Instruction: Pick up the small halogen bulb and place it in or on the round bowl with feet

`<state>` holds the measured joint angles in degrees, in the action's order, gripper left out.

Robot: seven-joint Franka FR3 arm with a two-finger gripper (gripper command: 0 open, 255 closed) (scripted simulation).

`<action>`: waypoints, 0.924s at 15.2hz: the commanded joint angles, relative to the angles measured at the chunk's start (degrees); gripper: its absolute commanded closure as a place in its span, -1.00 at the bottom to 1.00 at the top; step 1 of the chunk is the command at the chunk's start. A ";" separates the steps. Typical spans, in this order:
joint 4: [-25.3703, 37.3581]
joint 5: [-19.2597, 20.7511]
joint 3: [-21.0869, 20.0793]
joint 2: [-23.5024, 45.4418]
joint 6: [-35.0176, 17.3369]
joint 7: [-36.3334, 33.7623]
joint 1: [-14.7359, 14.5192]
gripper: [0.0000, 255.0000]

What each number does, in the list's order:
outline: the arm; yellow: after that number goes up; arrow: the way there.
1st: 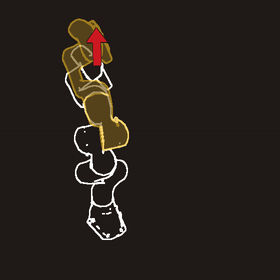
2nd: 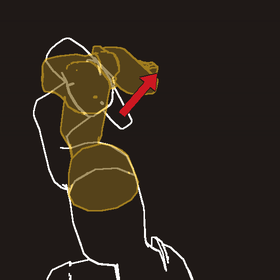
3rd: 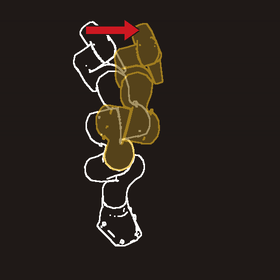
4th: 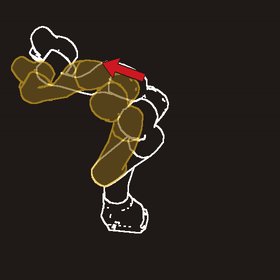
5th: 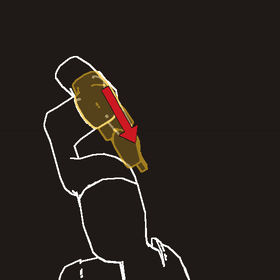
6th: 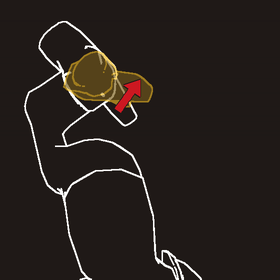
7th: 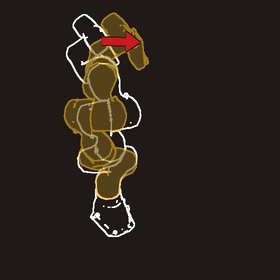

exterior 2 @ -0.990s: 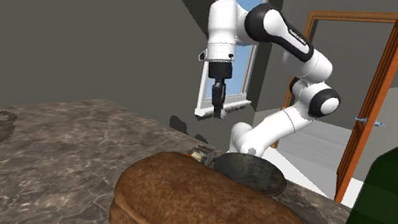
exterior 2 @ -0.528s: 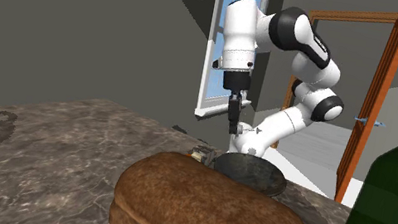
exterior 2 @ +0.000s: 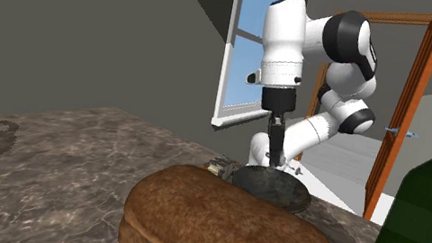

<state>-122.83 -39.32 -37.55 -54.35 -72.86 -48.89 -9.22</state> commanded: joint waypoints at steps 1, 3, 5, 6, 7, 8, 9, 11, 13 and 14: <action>-1.28 -0.66 -0.82 -0.41 -1.10 0.07 -0.08 1.00; -3.02 -1.15 -1.34 -1.10 -2.16 0.47 -0.34 1.00; -4.71 -1.66 -1.88 -1.75 -3.22 0.86 -0.60 1.00; -5.54 -1.93 -2.17 -2.07 -3.75 1.05 -0.73 1.00; -6.54 -2.26 -2.53 -2.44 -4.40 1.28 -0.88 1.00; -6.54 -2.26 -2.53 -2.44 -4.40 1.28 -0.88 1.00; -6.54 -2.27 -2.53 -2.44 -4.40 1.28 -0.88 1.00; -6.54 -2.27 -2.53 -2.44 -4.40 1.28 -0.88 1.00; -6.54 -2.27 -2.53 -2.44 -4.40 1.28 -0.88 1.00; -6.54 -2.27 -2.53 -2.44 -4.40 1.28 -0.88 1.00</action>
<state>-129.36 -41.58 -40.07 -56.79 -77.25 -47.61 -10.10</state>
